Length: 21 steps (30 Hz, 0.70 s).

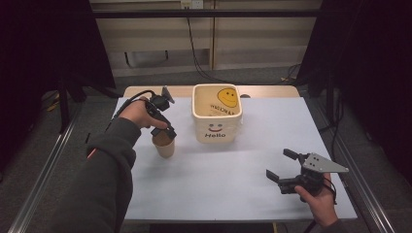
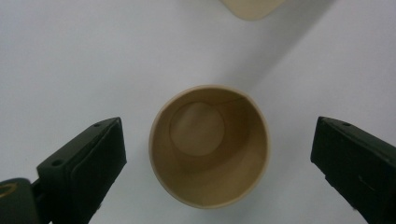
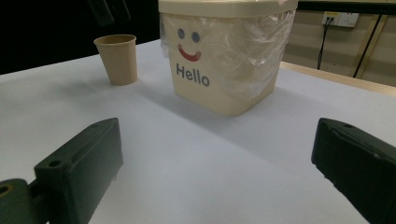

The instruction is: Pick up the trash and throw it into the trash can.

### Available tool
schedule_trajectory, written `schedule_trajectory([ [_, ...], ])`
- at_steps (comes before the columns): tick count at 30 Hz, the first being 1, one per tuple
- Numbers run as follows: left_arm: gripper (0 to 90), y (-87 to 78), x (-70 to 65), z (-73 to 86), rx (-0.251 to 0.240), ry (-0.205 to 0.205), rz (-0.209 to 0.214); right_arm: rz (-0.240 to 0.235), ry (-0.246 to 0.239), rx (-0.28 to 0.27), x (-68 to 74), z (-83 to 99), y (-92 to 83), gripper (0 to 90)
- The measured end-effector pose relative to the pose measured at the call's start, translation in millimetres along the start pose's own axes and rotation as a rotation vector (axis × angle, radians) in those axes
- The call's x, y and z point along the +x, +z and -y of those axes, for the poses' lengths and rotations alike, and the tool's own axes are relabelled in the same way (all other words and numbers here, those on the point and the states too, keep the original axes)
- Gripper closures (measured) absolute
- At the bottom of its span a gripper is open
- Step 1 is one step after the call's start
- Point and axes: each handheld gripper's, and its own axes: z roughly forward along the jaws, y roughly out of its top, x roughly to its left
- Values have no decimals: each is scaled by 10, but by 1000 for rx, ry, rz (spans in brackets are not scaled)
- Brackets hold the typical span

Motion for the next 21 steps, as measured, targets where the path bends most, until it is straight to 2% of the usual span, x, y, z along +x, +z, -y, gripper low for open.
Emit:
schedule_trajectory([
  [2,31,47,15,10,27,13,-12,0,0,1,1,0,0,14],
  [5,31,137,24,43,19,-9,-23,-2,3,-1,4,-1,1,14],
  [6,31,153,37,48,33,-2,-19,-1,2,-1,4,-1,1,14],
  [7,31,180,37,58,28,-13,-21,-1,2,-1,3,0,1,14],
  [8,30,191,55,65,39,3,-11,-1,-1,0,1,1,1,14],
  [9,31,212,48,73,34,-17,-15,0,1,1,2,1,0,14],
  [14,35,285,47,95,36,-16,-29,1,-1,-1,4,2,7,14],
  [17,73,290,47,94,52,-12,-16,3,-2,1,5,1,5,14],
  [19,142,289,36,95,49,-22,0,-1,-1,2,4,0,2,14],
  [21,187,268,31,90,58,-24,-1,-3,2,2,2,-1,1,14],
])
